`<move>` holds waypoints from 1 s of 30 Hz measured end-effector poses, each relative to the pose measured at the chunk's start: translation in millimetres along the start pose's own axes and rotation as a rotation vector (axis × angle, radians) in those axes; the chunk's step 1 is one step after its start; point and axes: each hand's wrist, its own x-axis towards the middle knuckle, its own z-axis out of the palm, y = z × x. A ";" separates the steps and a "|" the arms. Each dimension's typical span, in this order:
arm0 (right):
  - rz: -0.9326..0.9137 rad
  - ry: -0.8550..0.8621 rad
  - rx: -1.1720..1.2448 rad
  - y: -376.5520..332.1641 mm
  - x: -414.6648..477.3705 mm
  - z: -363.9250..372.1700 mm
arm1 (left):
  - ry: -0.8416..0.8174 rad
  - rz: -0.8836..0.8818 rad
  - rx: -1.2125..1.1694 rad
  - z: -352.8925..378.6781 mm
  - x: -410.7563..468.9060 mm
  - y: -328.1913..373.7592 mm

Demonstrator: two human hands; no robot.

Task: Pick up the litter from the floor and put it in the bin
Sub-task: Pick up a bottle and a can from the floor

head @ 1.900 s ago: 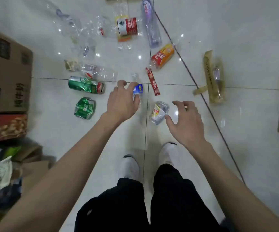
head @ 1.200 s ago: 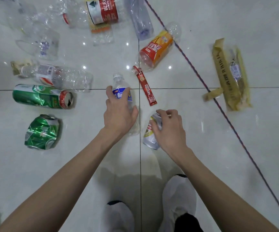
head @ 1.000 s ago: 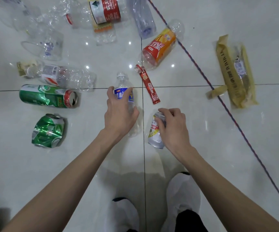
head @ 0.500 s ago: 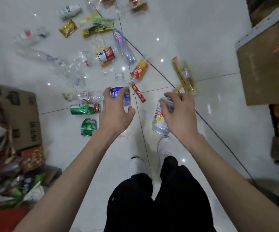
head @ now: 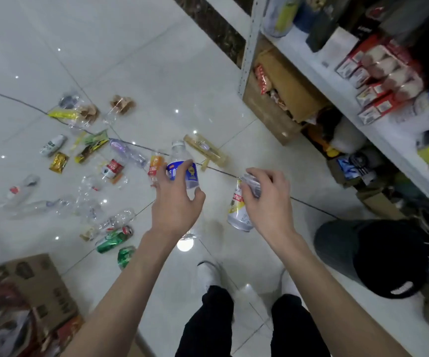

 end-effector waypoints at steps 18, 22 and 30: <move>0.608 0.364 -0.044 440.1 -108.6 -199.6 | -0.427 0.459 0.056 385.5 -145.6 237.8; 0.626 0.339 -0.101 525.2 -124.9 -192.4 | -0.489 0.544 0.037 475.0 -175.1 242.7; 0.522 0.310 -0.194 625.0 -117.9 -138.0 | -0.556 0.484 0.146 609.3 -186.4 223.0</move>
